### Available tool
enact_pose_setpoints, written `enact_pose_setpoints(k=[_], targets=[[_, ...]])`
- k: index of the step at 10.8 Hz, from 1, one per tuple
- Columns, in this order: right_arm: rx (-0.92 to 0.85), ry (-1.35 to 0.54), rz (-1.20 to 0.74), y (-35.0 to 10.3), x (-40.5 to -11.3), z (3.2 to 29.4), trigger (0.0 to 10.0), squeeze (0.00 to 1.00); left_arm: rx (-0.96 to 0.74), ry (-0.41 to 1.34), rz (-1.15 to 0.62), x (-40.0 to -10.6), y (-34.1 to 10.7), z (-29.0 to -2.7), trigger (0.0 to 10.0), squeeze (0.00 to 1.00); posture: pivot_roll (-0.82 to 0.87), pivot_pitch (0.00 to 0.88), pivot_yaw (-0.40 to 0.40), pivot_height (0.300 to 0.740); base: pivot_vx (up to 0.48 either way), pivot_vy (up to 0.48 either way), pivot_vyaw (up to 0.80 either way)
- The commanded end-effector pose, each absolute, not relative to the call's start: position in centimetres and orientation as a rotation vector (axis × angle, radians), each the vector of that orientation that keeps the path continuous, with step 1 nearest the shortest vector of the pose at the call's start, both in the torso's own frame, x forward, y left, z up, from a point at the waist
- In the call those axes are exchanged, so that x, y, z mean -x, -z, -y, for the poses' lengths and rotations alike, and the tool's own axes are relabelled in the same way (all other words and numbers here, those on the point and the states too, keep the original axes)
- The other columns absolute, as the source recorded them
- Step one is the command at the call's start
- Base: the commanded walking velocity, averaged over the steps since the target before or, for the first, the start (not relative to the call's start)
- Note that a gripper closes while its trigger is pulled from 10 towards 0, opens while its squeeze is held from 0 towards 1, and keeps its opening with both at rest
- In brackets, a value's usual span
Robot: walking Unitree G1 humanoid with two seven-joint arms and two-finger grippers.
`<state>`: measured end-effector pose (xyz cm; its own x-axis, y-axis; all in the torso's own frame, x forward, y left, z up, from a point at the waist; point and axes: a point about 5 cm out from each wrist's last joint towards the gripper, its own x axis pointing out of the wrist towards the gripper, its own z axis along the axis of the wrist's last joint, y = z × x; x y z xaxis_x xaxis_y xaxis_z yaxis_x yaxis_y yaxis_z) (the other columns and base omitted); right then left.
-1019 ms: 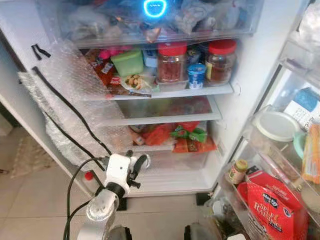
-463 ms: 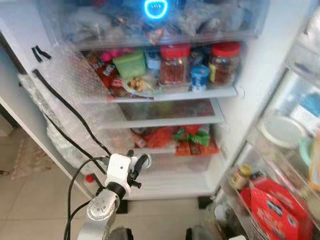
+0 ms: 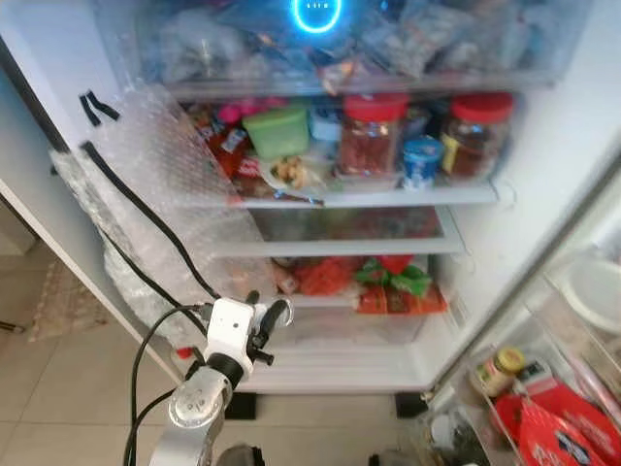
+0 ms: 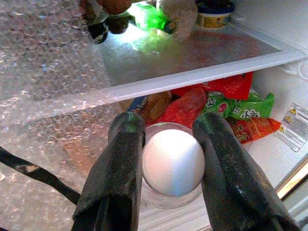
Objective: Restocking fridge
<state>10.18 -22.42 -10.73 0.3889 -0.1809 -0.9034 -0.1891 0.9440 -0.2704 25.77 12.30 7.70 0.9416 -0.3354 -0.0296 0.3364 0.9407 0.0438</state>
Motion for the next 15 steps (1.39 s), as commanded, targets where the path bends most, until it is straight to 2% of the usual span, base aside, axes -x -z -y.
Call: enact_pose_setpoints(k=[1,5,10,15], targets=[[0.333,-0.066,-1.191,11.14,-9.76,20.81,10.0,0.00,-0.061,0.351,-0.022,-25.75,-7.78,-12.25,10.0,0.00,-0.11,0.062,0.056,0.650,0.285,0.000,0.00],[0.314,-0.046,-1.190,11.14,-9.75,20.79,10.0,0.00,-0.064,0.354,-0.023,-25.78,-7.74,-12.27,10.0,0.00,-0.11,0.060,0.058,0.650,0.288,0.000,0.00],[0.300,-0.041,-1.186,11.15,-9.69,20.79,10.0,0.00,-0.064,0.355,-0.027,-25.64,-7.66,-12.28,10.0,0.00,-0.11,0.057,0.060,0.650,0.289,0.000,-0.47],[0.305,-0.049,-1.183,11.15,-9.69,20.71,10.0,0.00,-0.080,0.328,-0.006,-25.81,-7.92,-12.68,10.0,0.00,-0.11,0.057,0.064,0.650,0.287,0.000,0.00]])
